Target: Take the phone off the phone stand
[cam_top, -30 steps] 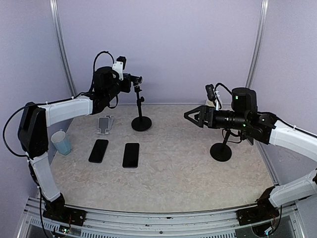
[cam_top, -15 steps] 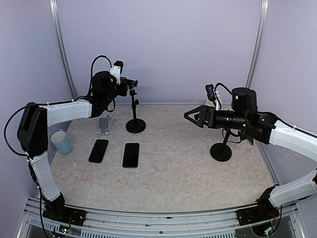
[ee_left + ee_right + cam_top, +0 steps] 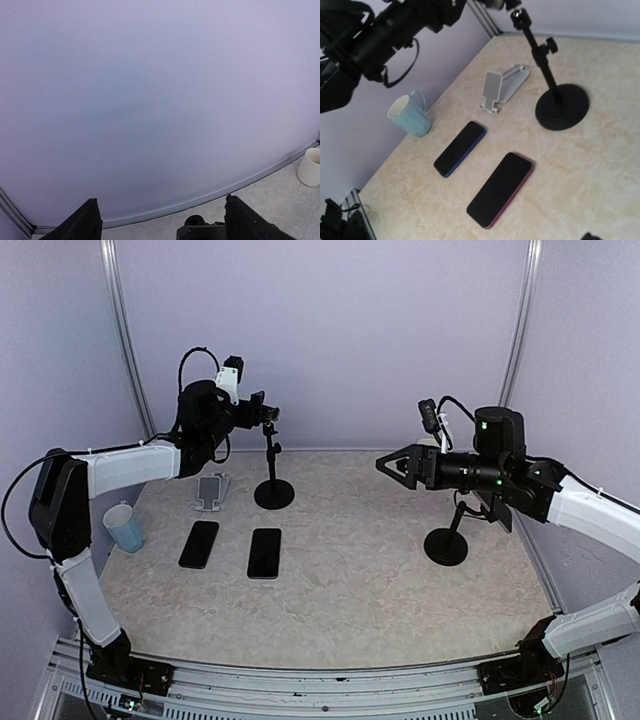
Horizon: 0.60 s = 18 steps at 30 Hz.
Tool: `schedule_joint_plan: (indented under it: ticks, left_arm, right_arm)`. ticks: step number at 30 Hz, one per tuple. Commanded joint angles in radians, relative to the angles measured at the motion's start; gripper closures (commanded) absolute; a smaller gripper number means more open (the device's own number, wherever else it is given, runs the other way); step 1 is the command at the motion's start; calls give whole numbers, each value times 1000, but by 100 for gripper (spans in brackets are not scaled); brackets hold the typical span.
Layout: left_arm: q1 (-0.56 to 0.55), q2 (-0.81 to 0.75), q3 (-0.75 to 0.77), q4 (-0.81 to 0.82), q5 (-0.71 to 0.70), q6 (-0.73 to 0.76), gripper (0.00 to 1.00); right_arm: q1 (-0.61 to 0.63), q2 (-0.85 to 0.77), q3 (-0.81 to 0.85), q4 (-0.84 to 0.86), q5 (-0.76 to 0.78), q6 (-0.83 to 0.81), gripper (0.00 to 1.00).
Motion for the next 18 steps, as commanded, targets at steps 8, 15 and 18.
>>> schedule_joint_plan:
  ticks: [8,15,18]
  left_arm:
    - [-18,-148,-51,-70,65,15,1]
    - [-50,-264,-86,-158,81,43,1]
    - [-90,-331,-147,-179,76,65,1]
  right_arm:
    - [-136,-74,93,-141,-61,-125,11]
    - [-266,-162,78,-279,-36,-195,4]
    - [-339,-232,25,-298,-12,-197,2]
